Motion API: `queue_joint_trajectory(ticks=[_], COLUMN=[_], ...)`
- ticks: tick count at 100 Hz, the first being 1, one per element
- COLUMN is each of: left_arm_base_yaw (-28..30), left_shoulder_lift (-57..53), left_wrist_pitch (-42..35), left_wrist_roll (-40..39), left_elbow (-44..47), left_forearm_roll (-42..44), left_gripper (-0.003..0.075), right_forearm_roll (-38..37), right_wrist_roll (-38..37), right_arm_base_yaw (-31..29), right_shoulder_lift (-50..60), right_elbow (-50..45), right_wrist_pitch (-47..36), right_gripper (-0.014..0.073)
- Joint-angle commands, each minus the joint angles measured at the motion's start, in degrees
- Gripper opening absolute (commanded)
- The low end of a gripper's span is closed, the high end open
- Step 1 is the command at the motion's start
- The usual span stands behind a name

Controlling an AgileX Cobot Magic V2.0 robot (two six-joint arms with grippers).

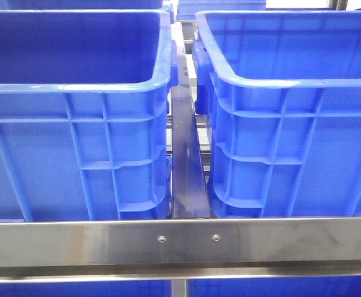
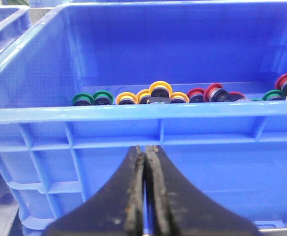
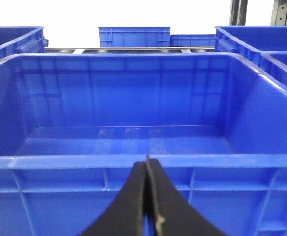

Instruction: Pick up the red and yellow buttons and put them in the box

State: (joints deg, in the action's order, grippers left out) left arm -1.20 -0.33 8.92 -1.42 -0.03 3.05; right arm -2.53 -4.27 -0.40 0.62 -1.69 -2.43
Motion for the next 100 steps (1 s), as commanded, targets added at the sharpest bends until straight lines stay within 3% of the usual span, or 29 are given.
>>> queue_joint_trajectory(ticks=[1,35,59,82,100], left_arm_base_yaw=[0.01,0.01,0.01,0.01,0.01], left_shoulder_lift=[-1.72,-1.72,-1.72,-0.48,5.58], left_wrist_pitch=[-4.27,-5.27,-13.69,-12.43,-6.33], left_wrist_roll=[-0.54,-0.54,-0.54,-0.54,-0.54], left_elbow=[3.08,3.08,1.98,-5.59,-15.10], left_forearm_roll=[0.05,0.05,-0.21,-0.21,-0.21], left_gripper=[-0.0020,-0.0020,-0.0020,-0.0020,-0.0020], right_forearm_roll=[0.08,0.08,0.08,0.08,0.08], right_wrist_roll=[0.38,0.38,0.38,0.38,0.38], right_arm_base_yaw=[-0.18,-0.18,-0.18,-0.18,-0.18], right_shoulder_lift=[1.34,1.34,1.34,1.34,1.34], right_elbow=[0.99,0.99,0.99,0.99,0.99], right_wrist_pitch=[-4.65,-4.65,-4.65,-4.65,-4.65], right_gripper=[-0.0068,-0.0068,-0.0068,-0.0068,-0.0068])
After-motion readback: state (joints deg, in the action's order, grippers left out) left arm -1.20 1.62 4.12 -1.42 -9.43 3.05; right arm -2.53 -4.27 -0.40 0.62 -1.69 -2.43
